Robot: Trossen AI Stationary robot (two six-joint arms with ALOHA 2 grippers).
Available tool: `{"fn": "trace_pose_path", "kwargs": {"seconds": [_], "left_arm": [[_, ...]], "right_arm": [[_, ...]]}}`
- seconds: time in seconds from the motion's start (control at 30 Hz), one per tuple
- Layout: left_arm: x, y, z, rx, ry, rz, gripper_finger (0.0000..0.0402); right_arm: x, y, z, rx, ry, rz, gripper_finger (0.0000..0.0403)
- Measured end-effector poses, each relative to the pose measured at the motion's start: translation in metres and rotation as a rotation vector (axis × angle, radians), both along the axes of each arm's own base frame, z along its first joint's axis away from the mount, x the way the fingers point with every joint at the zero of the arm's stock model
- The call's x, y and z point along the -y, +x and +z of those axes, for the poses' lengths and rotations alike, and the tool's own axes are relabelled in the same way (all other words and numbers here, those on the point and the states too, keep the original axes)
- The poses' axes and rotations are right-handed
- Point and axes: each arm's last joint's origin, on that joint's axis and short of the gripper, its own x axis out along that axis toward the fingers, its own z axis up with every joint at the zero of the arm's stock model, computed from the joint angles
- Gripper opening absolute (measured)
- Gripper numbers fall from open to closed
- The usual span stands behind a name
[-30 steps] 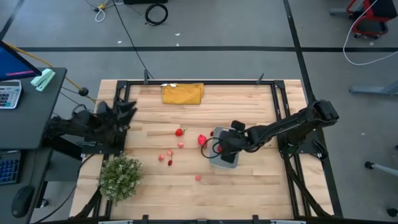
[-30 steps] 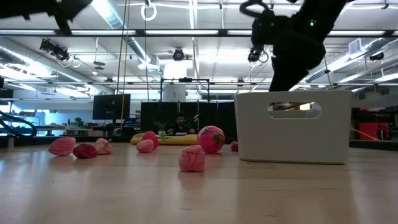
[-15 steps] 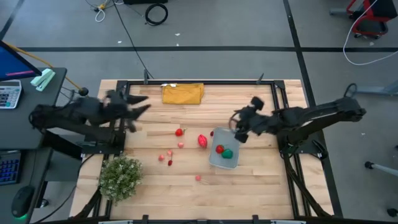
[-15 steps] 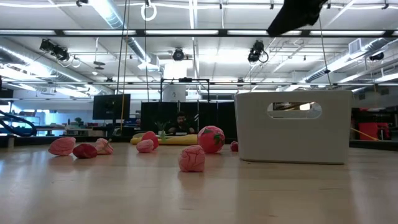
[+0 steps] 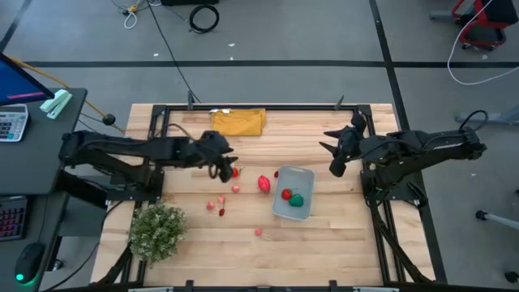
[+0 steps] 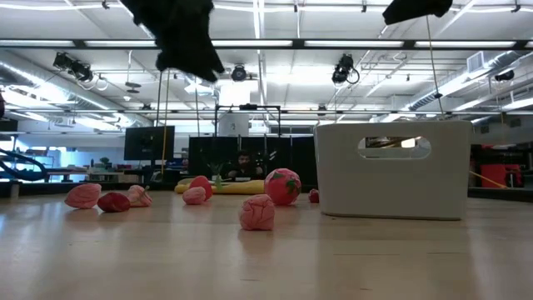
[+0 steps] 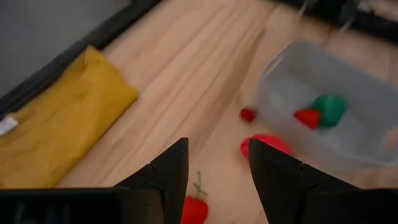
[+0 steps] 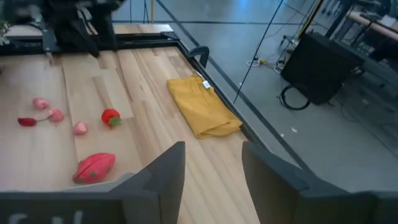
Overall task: Pick and placing Produce into tupperware
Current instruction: Put the red strawberry into the gray bin
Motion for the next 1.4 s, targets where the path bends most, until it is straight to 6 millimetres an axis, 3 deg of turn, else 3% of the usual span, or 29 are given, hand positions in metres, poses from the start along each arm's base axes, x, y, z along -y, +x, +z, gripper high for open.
{"fn": "trace_pose_path", "kwargs": {"seconds": [0.57,0.97,1.23,1.4], "left_arm": [[-0.023,0.046,-0.094,-0.358,-0.078,-0.084,0.0172],[-0.024,0.055,-0.111,-0.395,-0.053,-0.113,0.0172],[-0.027,0.062,-0.141,-0.471,-0.063,-0.109,0.0172],[-0.032,0.062,-0.144,-0.469,-0.066,-0.092,0.0172]], "right_arm": [[0.001,0.001,0.002,-0.028,-0.104,0.006,0.0167],[0.001,0.001,0.002,-0.029,-0.104,0.005,0.0167],[0.001,0.001,0.002,-0.031,-0.104,0.006,0.0169],[0.001,0.001,0.002,-0.031,-0.104,0.006,0.017]]}}
